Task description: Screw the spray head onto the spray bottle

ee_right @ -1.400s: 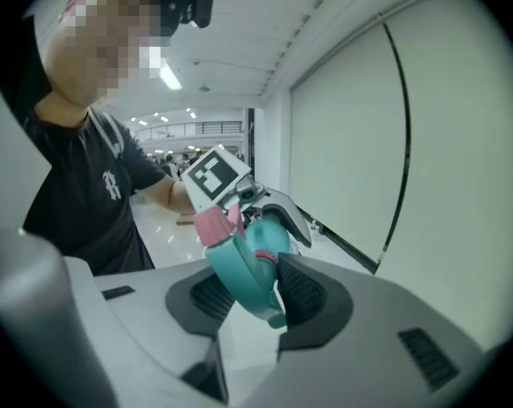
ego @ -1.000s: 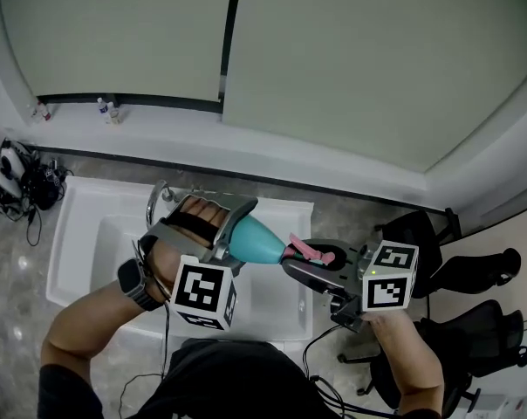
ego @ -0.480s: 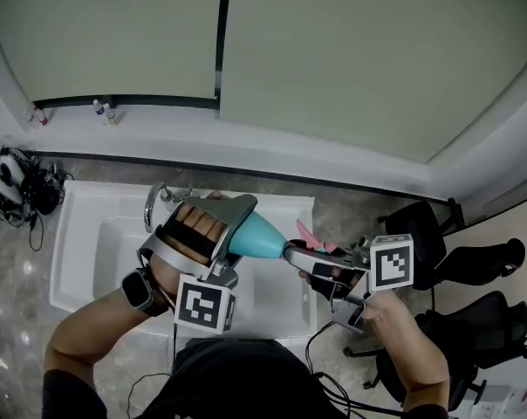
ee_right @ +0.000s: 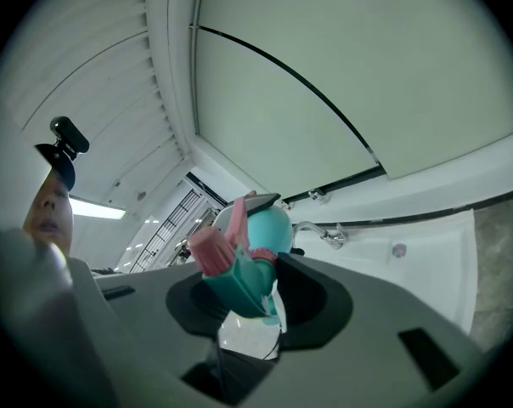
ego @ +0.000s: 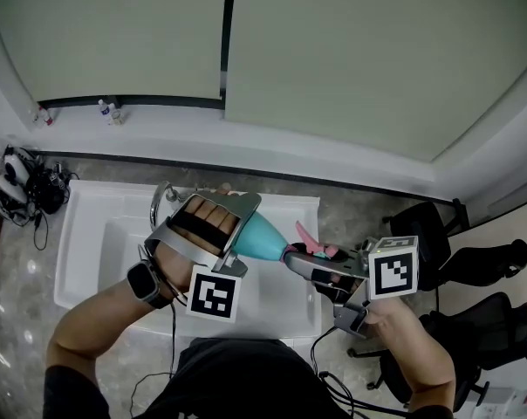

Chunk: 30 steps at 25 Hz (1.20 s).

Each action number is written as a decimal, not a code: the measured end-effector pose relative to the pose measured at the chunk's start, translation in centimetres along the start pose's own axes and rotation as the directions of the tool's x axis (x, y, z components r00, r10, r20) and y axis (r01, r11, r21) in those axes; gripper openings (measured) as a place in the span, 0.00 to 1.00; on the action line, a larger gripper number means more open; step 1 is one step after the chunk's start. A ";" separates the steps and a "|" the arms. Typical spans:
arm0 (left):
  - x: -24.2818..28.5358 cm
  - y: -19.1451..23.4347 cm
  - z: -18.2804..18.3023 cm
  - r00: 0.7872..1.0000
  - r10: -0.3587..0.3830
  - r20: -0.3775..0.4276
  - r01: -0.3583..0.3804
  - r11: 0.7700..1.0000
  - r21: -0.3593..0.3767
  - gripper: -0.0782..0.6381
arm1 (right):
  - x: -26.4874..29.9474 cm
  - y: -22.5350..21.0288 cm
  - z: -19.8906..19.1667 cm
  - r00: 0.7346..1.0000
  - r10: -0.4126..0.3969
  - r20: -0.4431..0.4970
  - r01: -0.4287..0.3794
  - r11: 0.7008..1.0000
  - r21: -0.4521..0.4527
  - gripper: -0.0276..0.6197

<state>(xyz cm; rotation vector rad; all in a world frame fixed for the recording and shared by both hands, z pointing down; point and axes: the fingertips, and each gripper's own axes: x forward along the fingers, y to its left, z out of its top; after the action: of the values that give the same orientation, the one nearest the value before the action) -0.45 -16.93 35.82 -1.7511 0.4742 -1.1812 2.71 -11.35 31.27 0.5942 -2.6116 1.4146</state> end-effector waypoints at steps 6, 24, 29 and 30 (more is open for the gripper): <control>0.0 0.1 -0.5 0.997 0.068 -0.023 -0.066 0.995 0.080 0.67 | 0.3 -0.4 -0.3 0.999 0.043 0.002 -0.043 0.993 0.106 0.24; -0.5 -1.1 -1.3 0.999 -0.028 -0.029 0.026 0.998 -0.063 0.67 | 0.0 0.4 -0.8 0.998 0.049 0.026 -0.047 0.998 -0.045 0.24; -0.5 -1.2 -0.9 0.998 -0.013 -0.063 0.012 1.000 -0.020 0.67 | 0.1 -0.2 -0.8 0.999 0.031 0.037 -0.031 0.999 -0.013 0.24; -0.5 -1.3 -0.8 0.998 -0.017 -0.063 0.017 1.000 -0.015 0.67 | 0.2 -0.4 -0.7 0.999 0.022 0.033 -0.021 1.000 -0.017 0.24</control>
<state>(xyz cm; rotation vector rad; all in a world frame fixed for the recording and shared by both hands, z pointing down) -1.55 -16.32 36.81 -1.7377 0.5079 -1.2510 2.60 -10.96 32.02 0.5940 -2.6603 1.3997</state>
